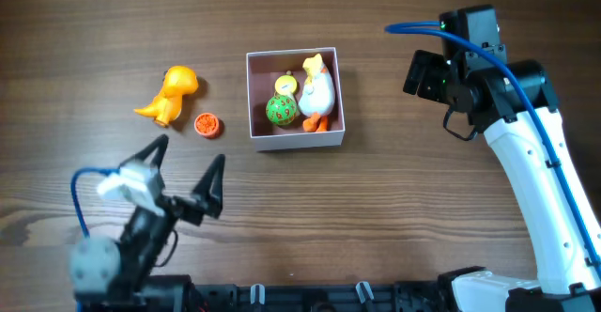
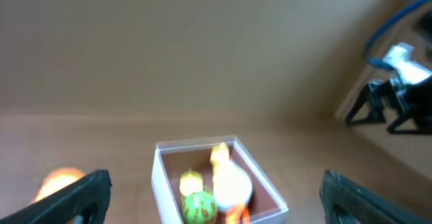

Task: Pack container
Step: 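Move left gripper over the orange dinosaur and grasp it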

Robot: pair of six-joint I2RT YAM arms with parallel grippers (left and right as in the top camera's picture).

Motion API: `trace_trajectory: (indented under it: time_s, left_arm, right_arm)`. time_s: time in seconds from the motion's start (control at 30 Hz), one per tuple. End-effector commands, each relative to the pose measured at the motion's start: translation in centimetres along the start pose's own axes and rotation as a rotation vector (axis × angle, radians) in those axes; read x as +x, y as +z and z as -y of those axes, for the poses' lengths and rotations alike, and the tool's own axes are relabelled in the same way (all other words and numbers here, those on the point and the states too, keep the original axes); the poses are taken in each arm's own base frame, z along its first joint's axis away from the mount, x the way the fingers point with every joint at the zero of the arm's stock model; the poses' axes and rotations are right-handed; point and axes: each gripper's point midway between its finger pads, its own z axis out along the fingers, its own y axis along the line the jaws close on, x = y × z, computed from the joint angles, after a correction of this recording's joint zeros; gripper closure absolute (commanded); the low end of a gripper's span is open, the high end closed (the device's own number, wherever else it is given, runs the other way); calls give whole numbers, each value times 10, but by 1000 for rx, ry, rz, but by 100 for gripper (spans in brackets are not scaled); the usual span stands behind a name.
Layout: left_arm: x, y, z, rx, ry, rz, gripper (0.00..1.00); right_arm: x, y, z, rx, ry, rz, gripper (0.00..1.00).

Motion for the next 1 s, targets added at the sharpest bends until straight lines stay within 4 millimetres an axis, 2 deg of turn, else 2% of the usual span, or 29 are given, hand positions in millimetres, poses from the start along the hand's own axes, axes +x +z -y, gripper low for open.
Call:
trace_trajectory:
  time_s: [0.0,0.1,0.2,0.37,0.47,0.7,0.83,0.97]
  left_arm:
    - [-21,28,-14,-87,-62,-185,0]
    - [-12,56,-29,-131,-60,-454,0]
    - [1,87,-45,-157,-115,-634,1]
    - [26,123,-68,-175,-143,-708,0]
    - [33,126,-88,-262,-103,-730,0]
    - [44,117,-125,-373,162,-824,0]
    - [77,126,-137,-357,166,-931,1]
    - [121,131,-160,-361,225,-1082,1]
  right_arm:
    - [-6,-8,4,8,8,31,0]
    - [-6,-8,4,8,8,31,0]
    - [-6,-8,4,8,8,31,0]
    - [-6,-8,4,8,8,31,0]
    - [-6,-8,4,8,8,31,0]
    - [-6,-8,4,8,8,31,0]
    - [-6,-8,4,8,8,31,0]
    - [-6,-8,4,9,8,31,0]
